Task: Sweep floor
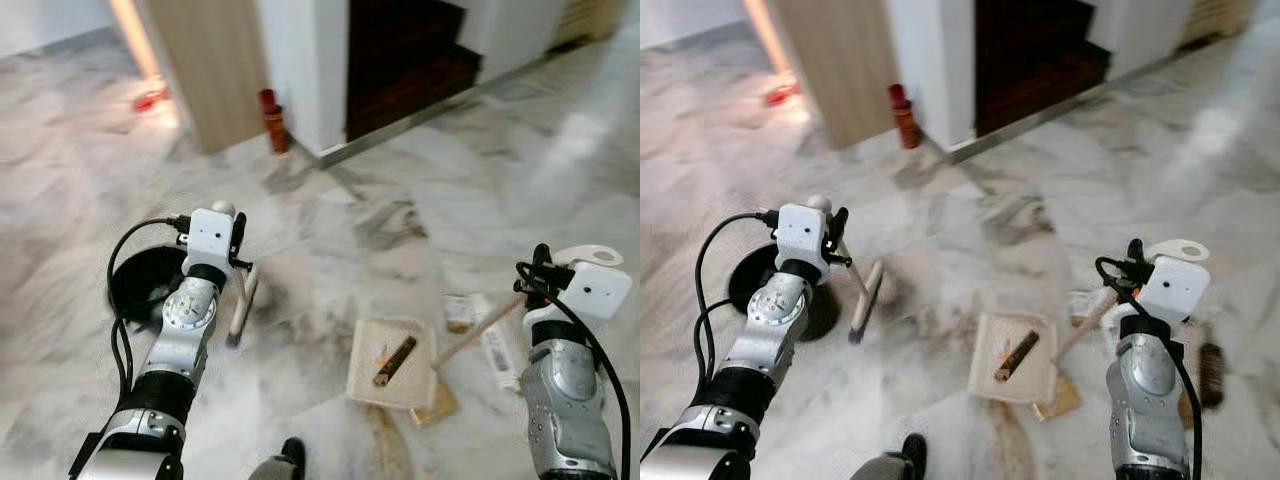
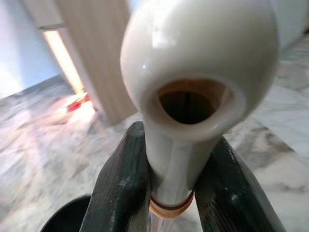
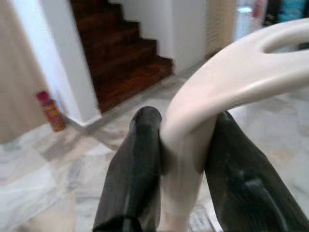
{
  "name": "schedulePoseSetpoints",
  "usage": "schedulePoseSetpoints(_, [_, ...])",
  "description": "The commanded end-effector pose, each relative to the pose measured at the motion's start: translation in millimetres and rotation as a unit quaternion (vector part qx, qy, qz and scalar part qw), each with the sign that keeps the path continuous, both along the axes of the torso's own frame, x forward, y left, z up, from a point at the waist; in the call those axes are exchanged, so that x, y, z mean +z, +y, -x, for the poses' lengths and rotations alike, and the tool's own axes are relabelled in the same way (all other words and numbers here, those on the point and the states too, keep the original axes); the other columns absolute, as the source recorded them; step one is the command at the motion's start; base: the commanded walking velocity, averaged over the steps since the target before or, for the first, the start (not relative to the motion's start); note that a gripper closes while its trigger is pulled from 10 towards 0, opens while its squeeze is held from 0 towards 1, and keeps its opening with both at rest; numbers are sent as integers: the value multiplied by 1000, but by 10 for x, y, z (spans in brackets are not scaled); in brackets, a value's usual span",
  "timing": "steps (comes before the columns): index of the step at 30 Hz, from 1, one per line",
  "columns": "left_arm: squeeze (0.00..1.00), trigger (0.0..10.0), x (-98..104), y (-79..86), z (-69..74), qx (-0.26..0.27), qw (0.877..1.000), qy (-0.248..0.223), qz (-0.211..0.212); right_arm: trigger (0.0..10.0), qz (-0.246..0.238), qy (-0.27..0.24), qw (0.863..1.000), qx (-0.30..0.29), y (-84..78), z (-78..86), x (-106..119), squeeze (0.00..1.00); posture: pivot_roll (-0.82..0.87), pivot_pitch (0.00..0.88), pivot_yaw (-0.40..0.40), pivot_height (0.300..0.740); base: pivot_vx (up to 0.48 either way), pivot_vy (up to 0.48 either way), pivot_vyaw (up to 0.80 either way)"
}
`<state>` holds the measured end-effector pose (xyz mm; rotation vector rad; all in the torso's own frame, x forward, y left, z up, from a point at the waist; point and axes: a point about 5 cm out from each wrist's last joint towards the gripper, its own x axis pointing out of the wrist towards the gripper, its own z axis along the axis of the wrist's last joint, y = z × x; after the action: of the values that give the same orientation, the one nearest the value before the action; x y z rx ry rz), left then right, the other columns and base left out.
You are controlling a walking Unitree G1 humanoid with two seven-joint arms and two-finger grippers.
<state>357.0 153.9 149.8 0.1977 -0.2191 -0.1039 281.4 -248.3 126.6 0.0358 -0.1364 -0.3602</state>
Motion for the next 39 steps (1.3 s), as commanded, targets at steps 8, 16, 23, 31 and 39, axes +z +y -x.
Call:
schedulePoseSetpoints(8, [0,10000,74,0,10,-3,1000,-19,-3,10000,1,-19,1000,7,28,-32,91,0,72,157,8,740,0,0,759])
schedulePoseSetpoints(16, [0,10000,58,-33,20,-14,1000,-15,2,10000,-6,-5,1000,-6,-22,-33,46,0,73,154,8,740,0,0,0])
schedulePoseSetpoints(23, [0,10000,26,-64,22,-24,1000,-6,18,10000,-9,-2,1000,-9,-42,-38,40,0,72,141,10,740,0,0,0])
schedulePoseSetpoints(31, [0,10000,28,-66,17,-26,999,-5,18,10000,-12,-1,1000,-13,-62,-52,34,0,71,125,10,740,0,0,0])
schedulePoseSetpoints(39, [0,10000,7,-92,18,-33,999,3,28,10000,-11,3,1000,-17,-70,-64,27,0,74,119,10,740,0,92,0])
